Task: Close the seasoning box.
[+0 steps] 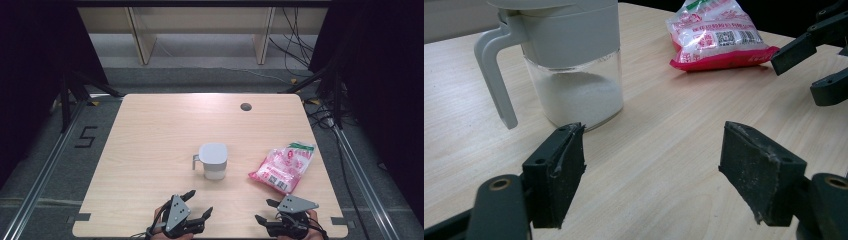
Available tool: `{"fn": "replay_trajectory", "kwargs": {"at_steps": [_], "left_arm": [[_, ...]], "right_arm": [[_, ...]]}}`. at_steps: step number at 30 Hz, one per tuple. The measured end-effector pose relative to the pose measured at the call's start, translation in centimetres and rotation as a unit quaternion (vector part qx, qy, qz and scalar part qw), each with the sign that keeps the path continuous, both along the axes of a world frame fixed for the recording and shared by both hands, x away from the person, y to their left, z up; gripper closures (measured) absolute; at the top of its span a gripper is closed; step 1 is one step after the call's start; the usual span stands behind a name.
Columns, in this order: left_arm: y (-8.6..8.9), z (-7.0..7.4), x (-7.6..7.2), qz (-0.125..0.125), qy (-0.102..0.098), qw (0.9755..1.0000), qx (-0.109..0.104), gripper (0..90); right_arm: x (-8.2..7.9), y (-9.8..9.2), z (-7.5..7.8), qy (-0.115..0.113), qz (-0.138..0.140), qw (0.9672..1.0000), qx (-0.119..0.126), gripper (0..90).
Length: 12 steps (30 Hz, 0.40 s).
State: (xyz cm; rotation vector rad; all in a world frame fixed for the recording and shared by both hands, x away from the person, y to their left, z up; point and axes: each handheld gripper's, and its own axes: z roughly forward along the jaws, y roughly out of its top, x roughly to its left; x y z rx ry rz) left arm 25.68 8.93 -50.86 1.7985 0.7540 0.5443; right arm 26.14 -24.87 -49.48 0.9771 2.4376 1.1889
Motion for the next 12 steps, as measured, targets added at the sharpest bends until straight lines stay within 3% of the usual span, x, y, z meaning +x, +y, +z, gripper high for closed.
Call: {"fn": "replay_trajectory", "kwargs": {"at_steps": [2, 3, 4, 7, 12], "left_arm": [[-0.05, -0.03, 0.0, 0.002, 0.001, 1.0, -0.003, 25.3], [0.15, 0.09, 0.21, -0.008, -0.012, 0.9998, 0.014, 25.2], [0.16, 0.1, 0.2, -0.008, -0.01, 0.9998, 0.015, 25.2], [0.05, 0.02, 0.07, -0.001, 0.002, 1.0, 0.005, 25.0], [0.13, 0.1, 0.21, -0.002, 0.004, 1.0, 0.003, 24.7]], "right_arm": [[-0.01, 0.01, 0.0, 0.0, 0.0, 1.0, 0.0, 33.9], [0.0, 0.01, 0.0, 0.0, 0.0, 1.0, 0.0, 33.9], [0.01, 0.01, 0.0, 0.0, -0.001, 1.0, 0.001, 33.9], [0.05, -0.04, -0.01, -0.003, -0.001, 1.0, -0.001, 33.7], [0.06, -0.04, -0.02, 0.001, -0.001, 1.0, 0.0, 33.7]]}}
